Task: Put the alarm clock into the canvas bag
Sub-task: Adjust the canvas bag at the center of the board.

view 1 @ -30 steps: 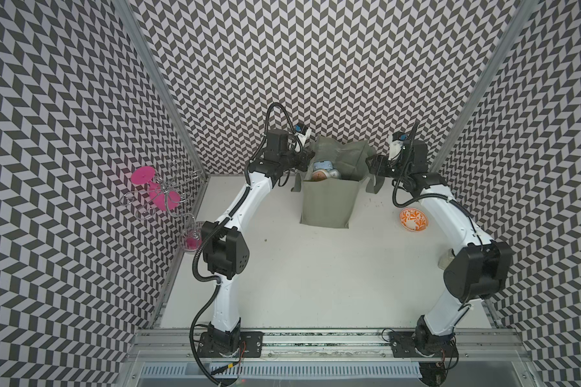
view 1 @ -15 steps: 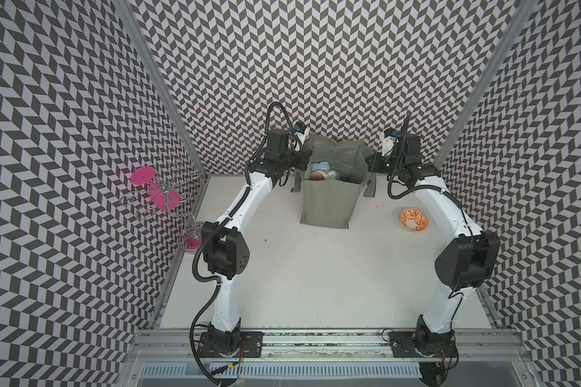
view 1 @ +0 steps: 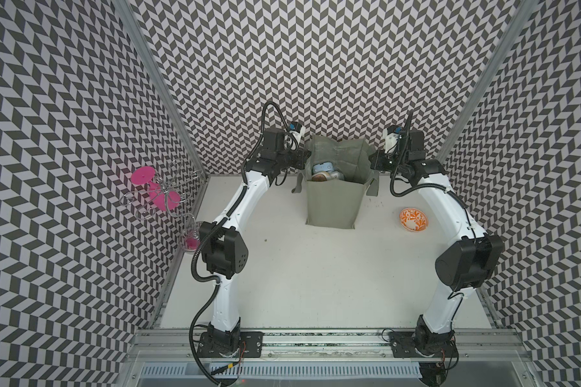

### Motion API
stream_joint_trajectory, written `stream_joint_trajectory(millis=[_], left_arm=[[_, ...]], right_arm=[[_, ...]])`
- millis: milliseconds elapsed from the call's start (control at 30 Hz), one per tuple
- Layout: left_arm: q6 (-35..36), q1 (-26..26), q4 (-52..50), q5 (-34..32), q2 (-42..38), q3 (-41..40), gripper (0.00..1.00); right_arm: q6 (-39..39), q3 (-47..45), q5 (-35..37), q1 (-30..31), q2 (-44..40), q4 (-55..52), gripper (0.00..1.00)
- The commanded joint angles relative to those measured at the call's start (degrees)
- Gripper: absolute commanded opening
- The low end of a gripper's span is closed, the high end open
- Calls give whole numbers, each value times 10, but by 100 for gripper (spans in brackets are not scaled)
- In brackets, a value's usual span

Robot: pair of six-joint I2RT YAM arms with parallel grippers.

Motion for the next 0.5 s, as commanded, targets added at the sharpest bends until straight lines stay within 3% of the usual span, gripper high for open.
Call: stream_joint_trajectory(millis=[0,33,67,100,133,233,333,367,467], left_arm=[[-6,-2,73,23,-21,40,0],[-7,-2,73,21,-20,38,0],[-7,-2,72,17,-20,36,4],[-8,-2,71,6,-23,34,8],[-11,-1,73,-4,-30,29,16],[-17,5,93,-26,-61,8,53],[-18,10,117,-74,-117,-39,90],[-19,13,130,-88,-143,-66,97],[-36,27,186,-129,-239,-182,99]], right_arm=[[-10,7,-11,-25,-26,98,0],[-10,-2,-21,-30,-29,101,2],[-13,-16,-30,-34,-36,109,18],[-17,-34,-34,-36,-49,118,45],[-20,-49,-32,-35,-62,128,65],[-26,-90,-6,-39,-110,141,100],[-17,-146,-2,-54,-171,153,99],[-12,-177,4,-60,-200,165,100],[18,-300,41,-74,-294,228,99]])
